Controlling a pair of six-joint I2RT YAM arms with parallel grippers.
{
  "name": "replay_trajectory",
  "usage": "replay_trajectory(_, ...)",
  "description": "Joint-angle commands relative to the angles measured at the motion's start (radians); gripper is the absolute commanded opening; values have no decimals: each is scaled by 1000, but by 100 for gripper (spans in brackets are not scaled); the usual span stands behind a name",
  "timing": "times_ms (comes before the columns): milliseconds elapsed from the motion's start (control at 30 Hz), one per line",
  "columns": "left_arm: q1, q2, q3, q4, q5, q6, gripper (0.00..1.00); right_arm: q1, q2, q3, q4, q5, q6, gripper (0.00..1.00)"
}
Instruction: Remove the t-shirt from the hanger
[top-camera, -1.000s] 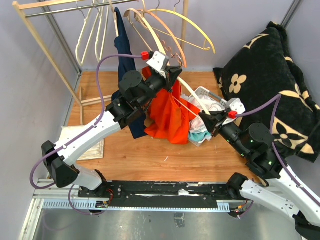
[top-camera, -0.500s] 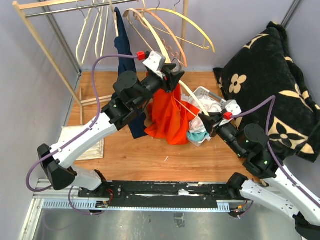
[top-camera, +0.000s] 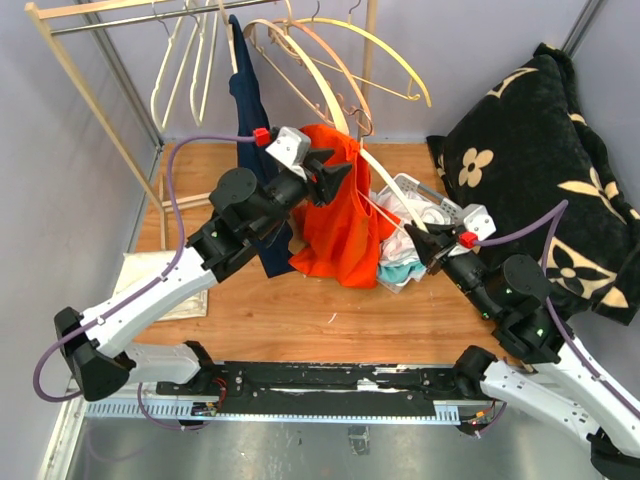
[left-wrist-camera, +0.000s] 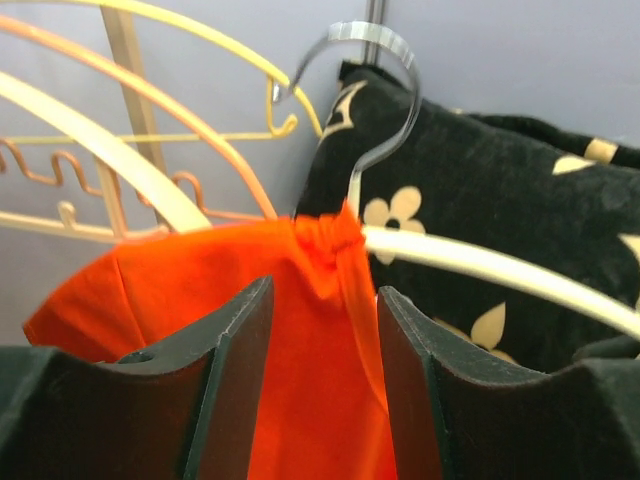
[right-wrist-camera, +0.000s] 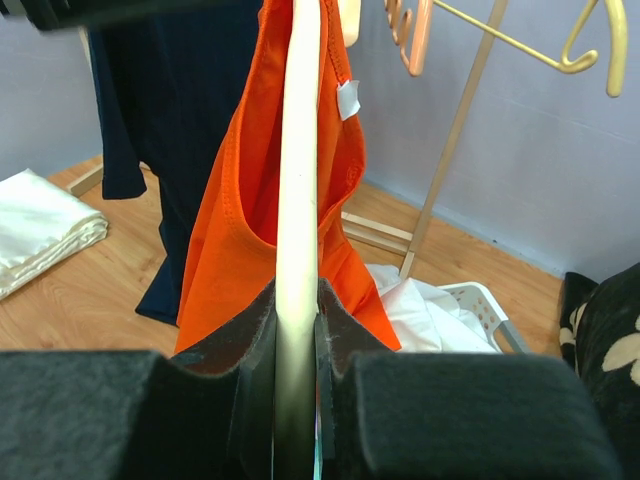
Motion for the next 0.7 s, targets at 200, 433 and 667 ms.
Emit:
replay_trajectory(200,-5,41,-47,73,-1,-54,51,9,-42,16,111,-4,-34,1)
replay_trajectory(433,-5,40,-66,127,55,-78,53,9,-51,13,103,-1,-34,1)
replay_trajectory(667,-5,15,-108,172,122,-106,55,7,-50,11,104,-2,-32,1)
